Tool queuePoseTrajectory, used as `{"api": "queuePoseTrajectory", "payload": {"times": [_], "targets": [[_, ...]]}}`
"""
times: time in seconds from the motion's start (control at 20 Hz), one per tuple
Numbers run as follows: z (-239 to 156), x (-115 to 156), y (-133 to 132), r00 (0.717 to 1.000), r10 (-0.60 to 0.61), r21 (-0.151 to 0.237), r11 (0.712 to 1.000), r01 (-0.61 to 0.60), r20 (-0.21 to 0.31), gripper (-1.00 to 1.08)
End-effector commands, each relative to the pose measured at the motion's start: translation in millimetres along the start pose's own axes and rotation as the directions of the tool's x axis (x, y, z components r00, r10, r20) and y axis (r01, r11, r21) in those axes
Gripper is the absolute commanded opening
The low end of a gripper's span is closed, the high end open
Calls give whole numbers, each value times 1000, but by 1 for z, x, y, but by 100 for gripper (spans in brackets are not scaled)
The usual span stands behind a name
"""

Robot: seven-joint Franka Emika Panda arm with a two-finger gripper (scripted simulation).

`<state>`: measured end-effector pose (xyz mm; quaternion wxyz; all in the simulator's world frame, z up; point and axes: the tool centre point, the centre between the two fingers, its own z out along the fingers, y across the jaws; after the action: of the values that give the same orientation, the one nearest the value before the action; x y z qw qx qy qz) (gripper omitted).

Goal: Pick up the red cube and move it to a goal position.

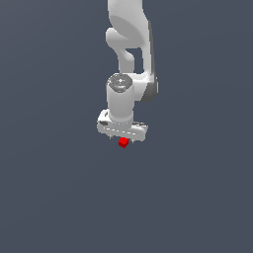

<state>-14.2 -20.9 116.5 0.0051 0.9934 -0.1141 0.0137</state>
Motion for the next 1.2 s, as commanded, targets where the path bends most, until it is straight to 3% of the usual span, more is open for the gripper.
{"api": "queuePoseTrajectory", "payload": {"times": [0.0,0.45,0.85,0.9,1.15], "targets": [[21,-10,3,998,69,-1,998,-69,7,100],[77,-38,7,968,252,-4,968,-252,23,100],[95,-46,5,952,305,-3,952,-305,29,100],[95,-46,5,952,305,-3,952,-305,29,-100],[95,-46,5,952,305,-3,952,-305,29,-100]]}}
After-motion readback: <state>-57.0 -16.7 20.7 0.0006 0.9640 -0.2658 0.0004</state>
